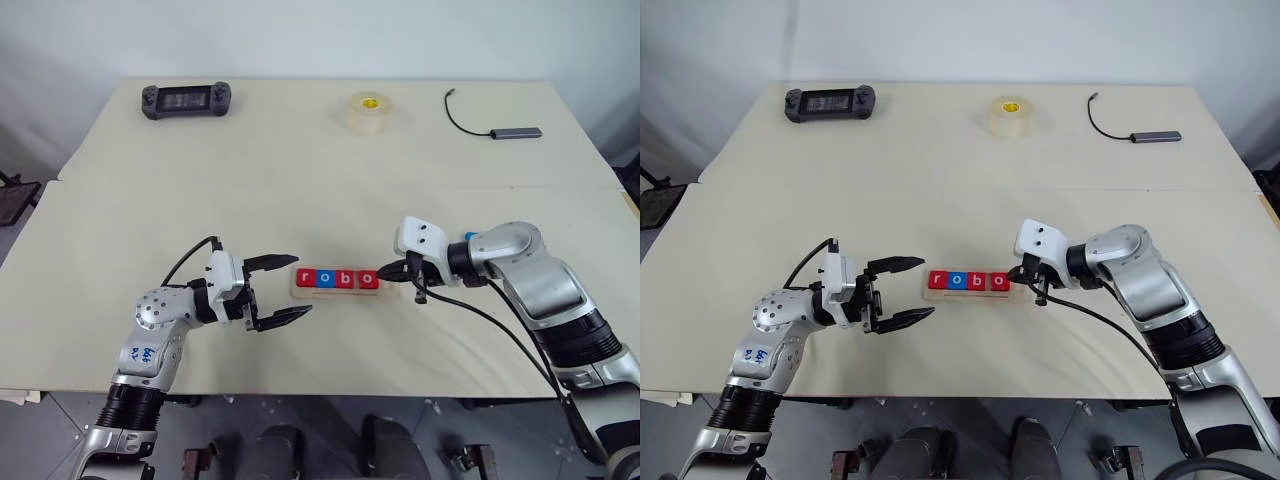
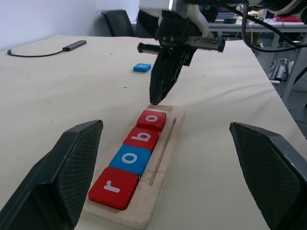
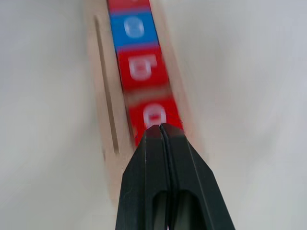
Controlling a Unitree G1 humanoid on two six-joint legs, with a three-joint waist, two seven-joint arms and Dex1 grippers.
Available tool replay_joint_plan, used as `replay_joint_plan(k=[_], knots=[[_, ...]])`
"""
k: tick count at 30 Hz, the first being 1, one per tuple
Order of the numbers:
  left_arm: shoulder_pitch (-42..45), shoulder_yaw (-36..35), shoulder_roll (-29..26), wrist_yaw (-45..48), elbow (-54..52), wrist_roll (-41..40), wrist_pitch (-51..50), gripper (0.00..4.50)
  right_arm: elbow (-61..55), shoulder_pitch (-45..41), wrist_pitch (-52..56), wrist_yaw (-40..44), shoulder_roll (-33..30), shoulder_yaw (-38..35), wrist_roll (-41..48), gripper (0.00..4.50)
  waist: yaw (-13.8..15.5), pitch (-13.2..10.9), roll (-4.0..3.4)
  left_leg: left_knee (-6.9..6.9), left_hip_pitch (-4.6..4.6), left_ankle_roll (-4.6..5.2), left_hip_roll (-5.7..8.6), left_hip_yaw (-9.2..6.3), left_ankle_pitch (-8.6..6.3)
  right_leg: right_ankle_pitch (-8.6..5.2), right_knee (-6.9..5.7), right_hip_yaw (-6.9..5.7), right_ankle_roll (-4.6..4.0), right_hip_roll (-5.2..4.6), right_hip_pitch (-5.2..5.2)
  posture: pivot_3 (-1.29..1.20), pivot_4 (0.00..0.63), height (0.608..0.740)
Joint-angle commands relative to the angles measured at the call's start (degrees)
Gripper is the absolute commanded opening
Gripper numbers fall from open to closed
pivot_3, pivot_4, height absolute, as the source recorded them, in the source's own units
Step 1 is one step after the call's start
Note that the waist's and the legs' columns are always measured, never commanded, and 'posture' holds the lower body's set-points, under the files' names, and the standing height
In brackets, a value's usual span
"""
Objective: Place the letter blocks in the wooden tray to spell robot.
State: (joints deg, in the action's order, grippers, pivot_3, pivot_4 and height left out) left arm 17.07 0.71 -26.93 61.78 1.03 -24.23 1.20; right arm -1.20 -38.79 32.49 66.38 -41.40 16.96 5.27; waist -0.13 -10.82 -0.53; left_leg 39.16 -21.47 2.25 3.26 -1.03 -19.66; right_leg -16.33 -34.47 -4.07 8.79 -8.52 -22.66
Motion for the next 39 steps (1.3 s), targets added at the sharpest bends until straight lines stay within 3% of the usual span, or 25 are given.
replay_joint_plan(k=[1,18,23,26,30,37,39], knots=[[0.5,0.0,0.2,0.3,-0.7,-0.3,0.2,4.5,-0.1,0.0,-0.6,-1.0,-0.8,-0.4,-1.0,0.02,-0.1,0.0,0.0,0.0,0.0,0.0,0.0,0.01,0.0,0.0,0.0,0.01,0.0,0.0,0.0,0.0,0.15,0.74],[0.6,-0.1,0.0,0.2,-0.9,-0.2,0.1,4.5,-0.3,0.1,-0.2,-1.7,2.9,1.4,-1.1,0.02,0.1,0.0,0.0,0.01,0.0,0.0,0.0,0.0,0.0,0.0,0.0,0.0,0.0,0.0,0.01,0.0,0.15,0.74],[0.6,-0.1,0.0,0.2,-0.9,-0.3,0.0,4.5,-1.8,1.8,1.3,-1.2,-0.5,-1.4,-0.5,0.02,0.2,0.0,0.0,0.01,0.0,0.0,0.0,0.0,0.0,0.0,0.0,0.01,0.0,0.0,0.01,0.0,0.15,0.74],[0.9,0.2,0.1,0.7,-0.3,-0.3,0.1,4.5,-5.9,5.3,3.7,-1.2,-4.2,-7.2,3.0,0.58,0.8,0.0,0.0,0.01,-0.02,0.0,0.02,-0.05,0.0,0.0,0.01,-0.01,0.0,-0.02,0.01,0.0,0.15,0.74],[1.8,0.6,0.3,1.6,0.9,-0.3,0.3,4.5,-12.3,14.3,3.7,-5.4,-4.1,-20.7,9.2,1.96,1.3,0.0,0.0,-0.01,-0.02,0.0,-0.01,-0.03,-0.01,0.0,0.05,-0.03,0.0,0.0,0.02,0.0,0.15,0.74],[3.9,0.8,0.6,3.6,4.3,-0.1,0.9,4.5,-15.8,40.5,-8.6,-13.9,3.1,-43.2,12.3,4.34,2.0,0.0,0.01,0.01,0.02,0.02,0.05,0.0,0.0,0.02,0.05,-0.04,0.04,-0.02,0.14,0.0,0.15,0.74],[4.9,1.0,0.9,4.0,5.5,0.1,1.1,4.5,-13.5,45.7,-16.3,-17.3,6.2,-46.0,10.3,4.46,2.0,0.0,0.01,-0.01,0.05,0.01,0.04,0.0,0.0,0.02,0.04,-0.05,0.04,0.01,0.15,0.0,0.15,0.74]])
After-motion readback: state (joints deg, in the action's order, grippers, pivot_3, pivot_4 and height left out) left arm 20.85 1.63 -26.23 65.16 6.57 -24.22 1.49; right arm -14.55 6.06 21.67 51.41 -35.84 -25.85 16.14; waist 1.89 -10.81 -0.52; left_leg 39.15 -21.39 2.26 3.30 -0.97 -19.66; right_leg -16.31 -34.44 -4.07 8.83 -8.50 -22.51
